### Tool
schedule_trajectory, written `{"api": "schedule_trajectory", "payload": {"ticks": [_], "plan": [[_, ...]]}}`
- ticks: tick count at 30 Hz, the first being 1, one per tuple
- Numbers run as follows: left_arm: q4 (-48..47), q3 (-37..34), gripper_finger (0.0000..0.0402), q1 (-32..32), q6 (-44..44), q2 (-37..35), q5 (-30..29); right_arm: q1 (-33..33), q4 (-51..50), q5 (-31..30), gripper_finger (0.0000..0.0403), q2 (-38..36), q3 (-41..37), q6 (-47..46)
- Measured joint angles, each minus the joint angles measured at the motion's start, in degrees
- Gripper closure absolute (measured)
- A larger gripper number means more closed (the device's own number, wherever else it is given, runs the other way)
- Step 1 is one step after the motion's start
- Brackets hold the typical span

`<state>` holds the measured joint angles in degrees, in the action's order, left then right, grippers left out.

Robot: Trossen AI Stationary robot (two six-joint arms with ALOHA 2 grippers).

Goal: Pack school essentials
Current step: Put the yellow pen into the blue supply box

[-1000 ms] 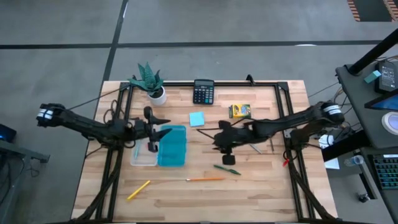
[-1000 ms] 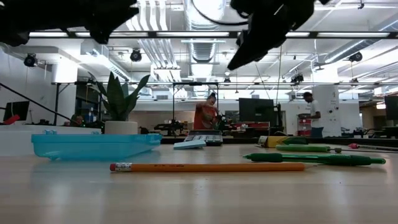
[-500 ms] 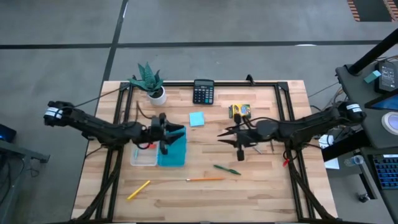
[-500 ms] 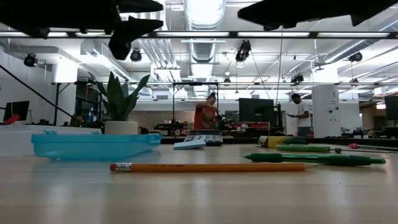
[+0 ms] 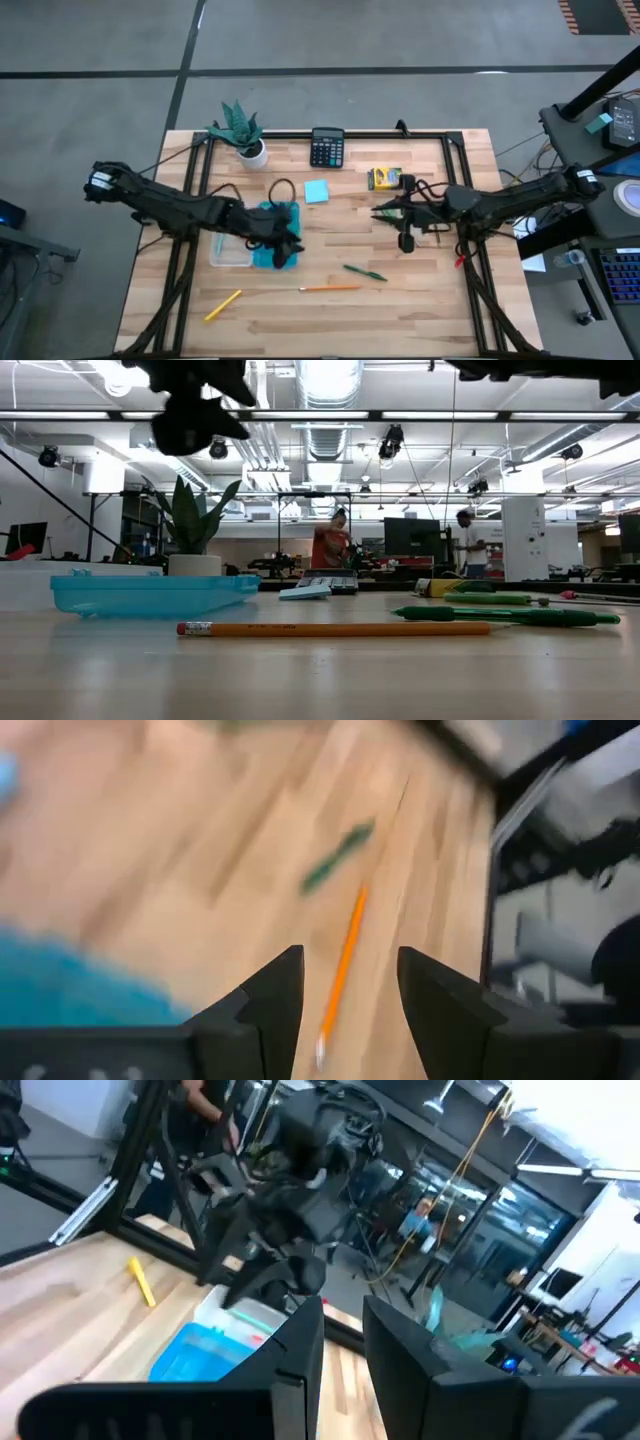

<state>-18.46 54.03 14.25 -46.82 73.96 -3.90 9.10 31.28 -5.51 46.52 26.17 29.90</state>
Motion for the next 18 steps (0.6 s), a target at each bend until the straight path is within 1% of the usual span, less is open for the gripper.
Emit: {"api": "schedule_trajectory", "payload": {"ticks": [4,7,9,15,18], "plan": [[-11.4,6.4,0.0256,1.9,-9.4,3.4,4.6,0.0,-0.6,2.6,0.0339,-3.7,-1.7,0.2],[-15.0,9.1,0.0256,4.0,-16.9,6.1,10.2,0.0,-0.6,3.1,0.0339,-6.1,-2.9,0.2],[-15.2,9.9,0.0256,6.2,-23.1,7.9,14.1,0.0,-0.9,3.1,0.0339,-7.9,-3.7,0.3],[-15.4,9.9,0.0256,15.6,-36.8,13.7,21.3,0.0,-0.1,3.1,0.0339,-11.1,-5.6,0.3],[-16.6,9.6,0.0256,20.1,-40.6,16.8,23.6,0.0,1.4,3.0,0.0339,-11.9,-6.4,0.2]]}}
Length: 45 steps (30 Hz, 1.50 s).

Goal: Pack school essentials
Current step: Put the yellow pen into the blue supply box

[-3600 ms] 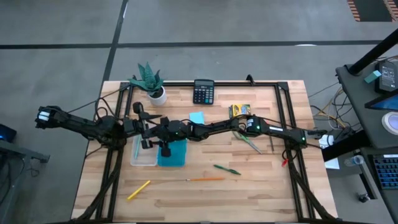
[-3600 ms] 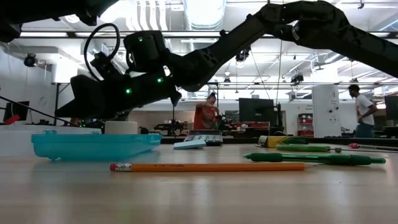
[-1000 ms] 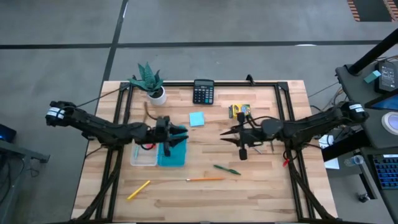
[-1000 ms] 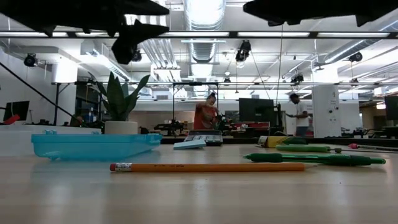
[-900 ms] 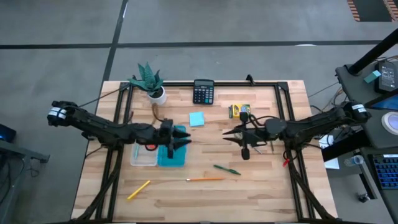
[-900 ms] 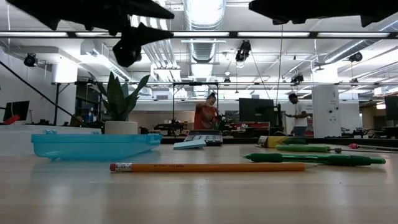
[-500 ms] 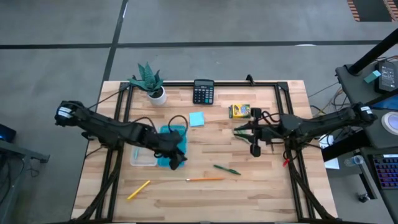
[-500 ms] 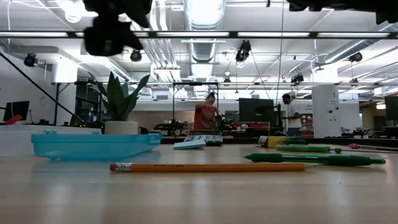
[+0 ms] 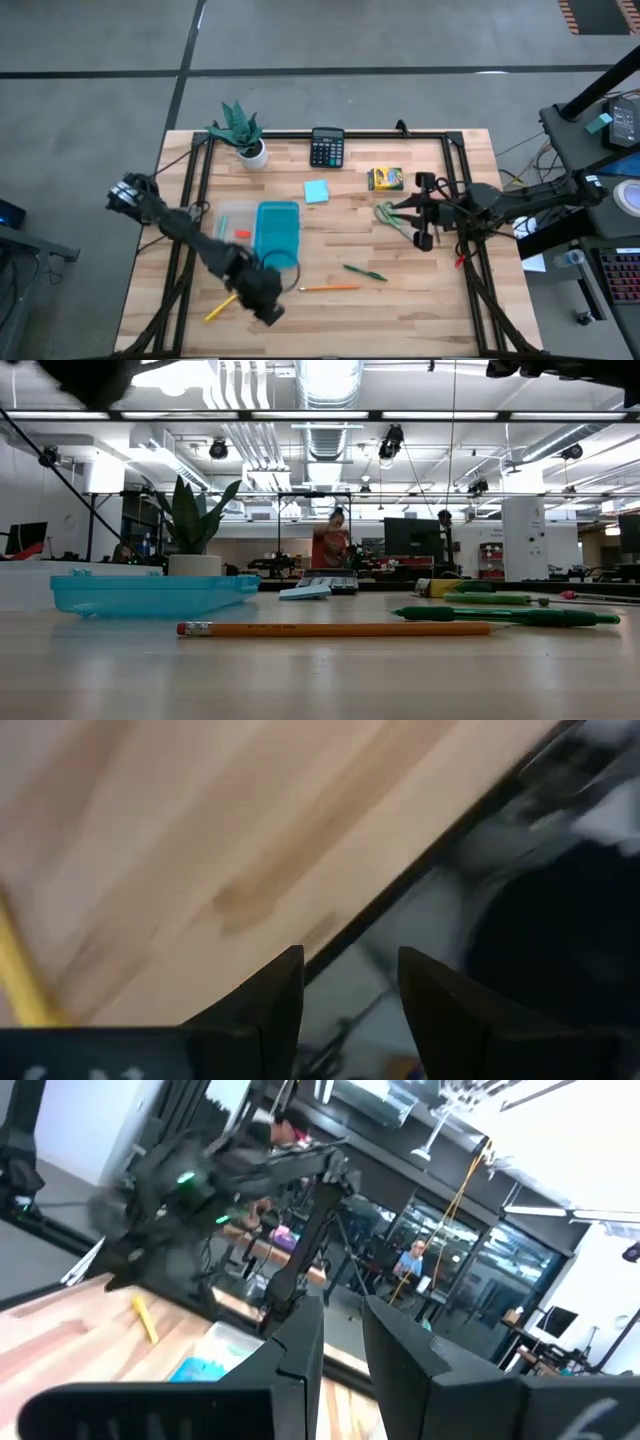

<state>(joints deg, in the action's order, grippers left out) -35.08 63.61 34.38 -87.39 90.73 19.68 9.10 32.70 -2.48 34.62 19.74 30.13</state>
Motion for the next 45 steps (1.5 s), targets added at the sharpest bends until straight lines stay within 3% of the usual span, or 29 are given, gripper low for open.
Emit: {"api": "schedule_trajectory", "payload": {"ticks": [7,14,36,40,45], "plan": [[-15.7,0.9,0.0258,8.0,-3.0,6.6,-0.3,0.0,1.5,0.0,0.0339,0.5,0.2,-0.1],[-16.4,0.2,0.0259,11.8,-2.2,7.3,-10.4,0.0,2.3,0.0,0.0339,2.3,0.8,0.8],[-15.8,-1.9,0.0260,16.0,-3.8,11.5,-13.0,0.0,2.3,-0.1,0.0339,4.1,1.3,1.4],[-15.4,-2.1,0.0290,16.0,-3.8,11.6,-13.2,0.0,2.3,-0.2,0.0339,4.1,1.3,1.6],[-15.0,-2.1,0.0360,16.0,-3.8,11.6,-13.2,0.0,2.3,-0.6,0.0339,4.1,1.3,2.0]]}}
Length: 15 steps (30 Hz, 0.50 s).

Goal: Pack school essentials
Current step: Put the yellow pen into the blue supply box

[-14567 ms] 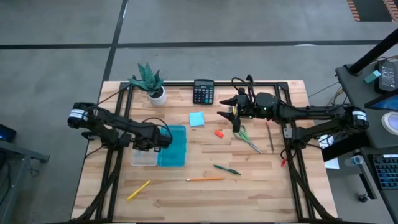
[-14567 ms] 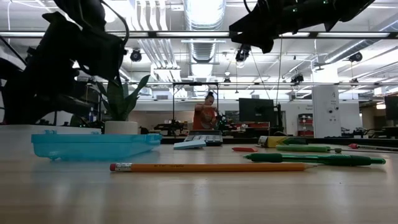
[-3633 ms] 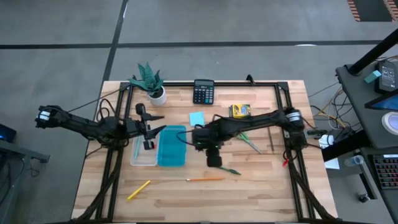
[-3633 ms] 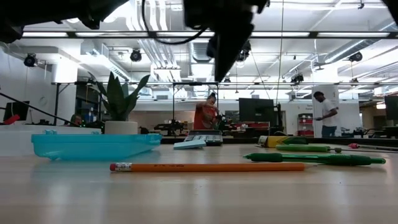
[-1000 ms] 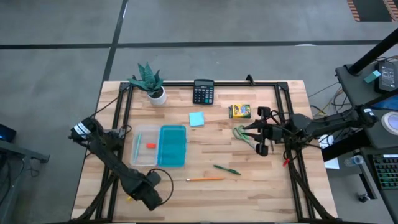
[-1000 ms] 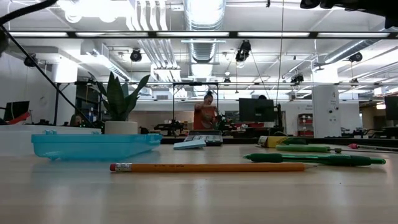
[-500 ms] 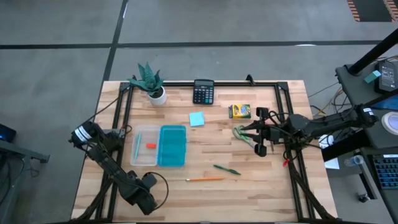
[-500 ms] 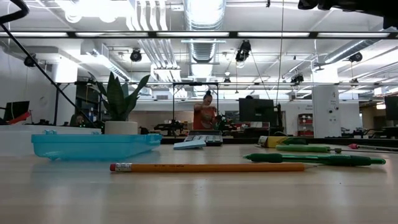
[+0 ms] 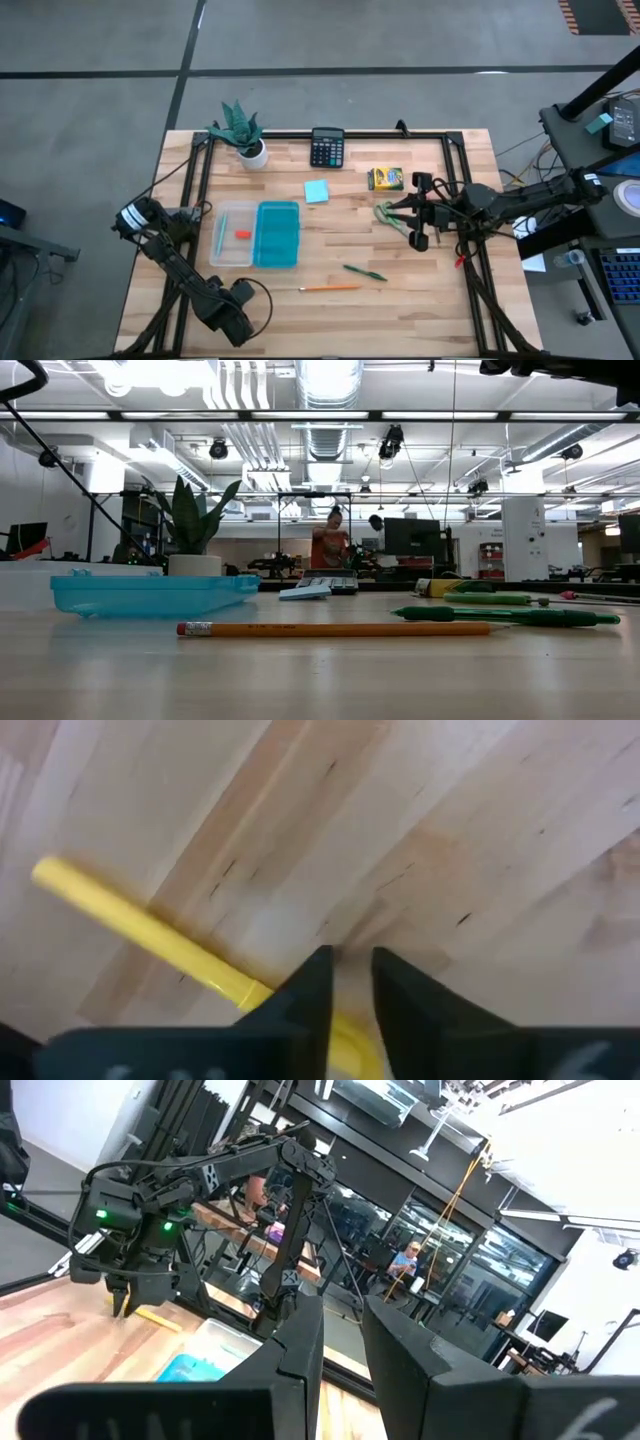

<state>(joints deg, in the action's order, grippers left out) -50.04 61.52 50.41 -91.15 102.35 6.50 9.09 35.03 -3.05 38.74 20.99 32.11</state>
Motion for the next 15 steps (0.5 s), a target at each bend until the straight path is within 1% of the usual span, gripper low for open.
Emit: {"api": "schedule_trajectory", "payload": {"ticks": [2,3,7,11,13,15], "plan": [[0.5,0.0,0.0388,0.0,0.0,0.0,0.0,0.0,0.0,0.0,0.0339,0.0,0.0,0.1],[0.6,0.0,0.0394,0.0,0.0,0.0,0.0,0.0,0.0,0.0,0.0339,0.0,0.0,0.1],[0.6,0.2,0.0394,0.0,0.0,0.0,0.0,0.0,0.0,0.0,0.0339,0.0,0.0,0.1],[-0.3,1.8,0.0400,-0.2,-0.1,0.0,-0.1,0.0,0.0,0.0,0.0339,0.0,0.0,0.1],[-0.3,3.2,0.0401,-0.4,-2.2,-0.9,-0.5,0.0,0.0,0.0,0.0339,0.0,0.0,0.1],[-1.4,3.6,0.0401,-0.6,-9.3,-2.6,-1.5,0.0,0.0,0.0,0.0339,0.0,0.0,0.1]]}}
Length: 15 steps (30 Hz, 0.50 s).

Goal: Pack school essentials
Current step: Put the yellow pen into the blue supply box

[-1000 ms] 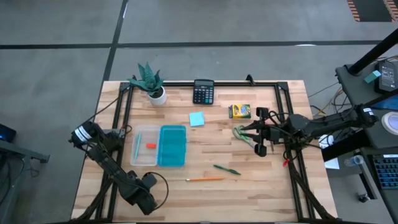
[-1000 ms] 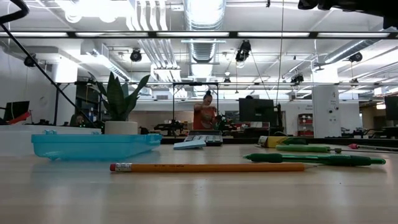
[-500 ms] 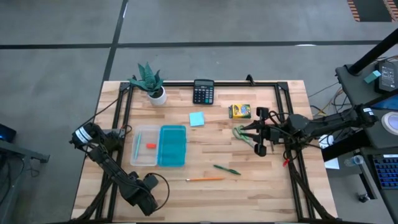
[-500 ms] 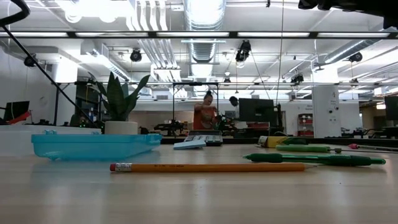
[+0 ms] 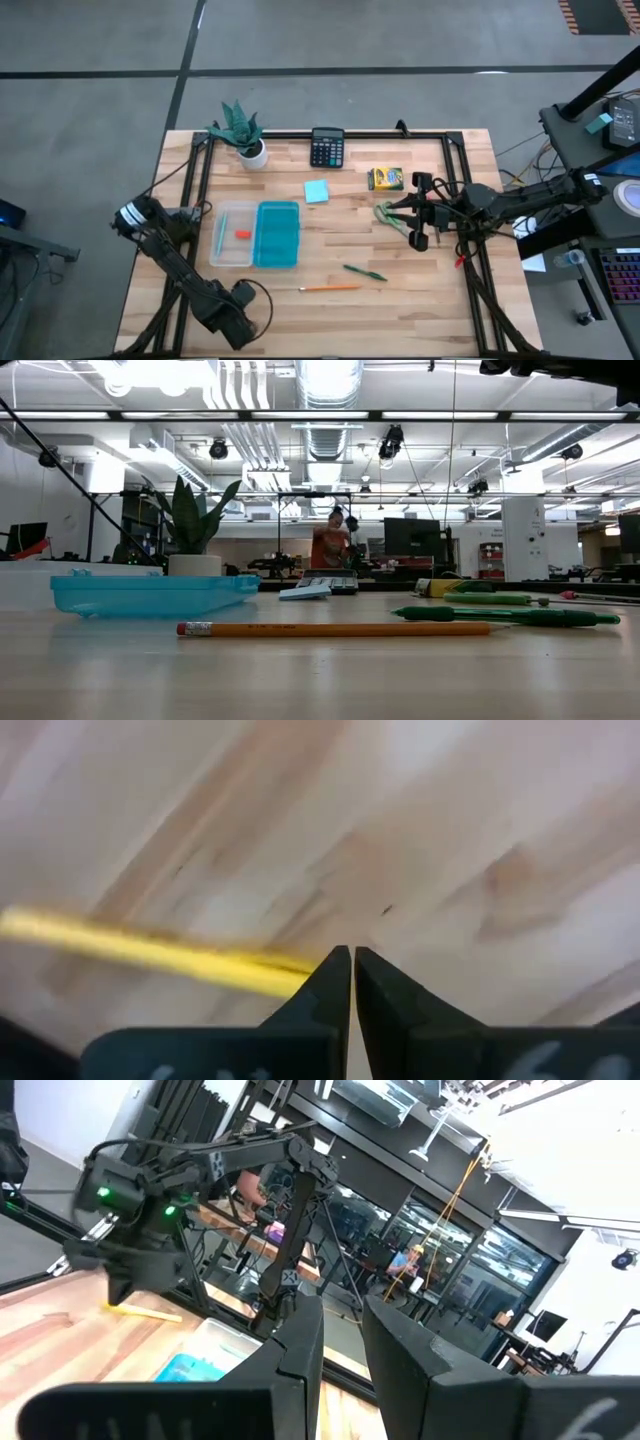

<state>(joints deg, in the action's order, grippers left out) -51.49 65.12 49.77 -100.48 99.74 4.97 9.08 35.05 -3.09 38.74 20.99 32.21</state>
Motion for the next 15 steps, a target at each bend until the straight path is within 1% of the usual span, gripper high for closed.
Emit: {"api": "schedule_trajectory", "payload": {"ticks": [3,5,8,12,15], "plan": [[-6.2,-0.2,0.0400,-0.3,-19.8,-2.6,0.6,0.0,0.0,0.0,0.0339,0.0,0.0,0.0],[-8.5,-0.3,0.0400,-0.3,-29.7,-5.2,1.8,0.0,0.0,0.0,0.0339,0.0,0.0,0.0],[-10.7,-0.3,0.0400,-0.7,-32.4,-7.9,5.7,0.0,0.0,0.0,0.0339,0.0,0.0,0.4],[-10.4,-1.0,0.0394,-1.1,-32.6,-8.0,4.9,0.0,0.0,0.0,0.0339,0.0,0.0,0.6],[-7.6,-2.3,0.0370,-1.1,-32.5,-7.3,5.1,0.0,-0.2,0.0,0.0339,0.0,0.0,0.7]]}}
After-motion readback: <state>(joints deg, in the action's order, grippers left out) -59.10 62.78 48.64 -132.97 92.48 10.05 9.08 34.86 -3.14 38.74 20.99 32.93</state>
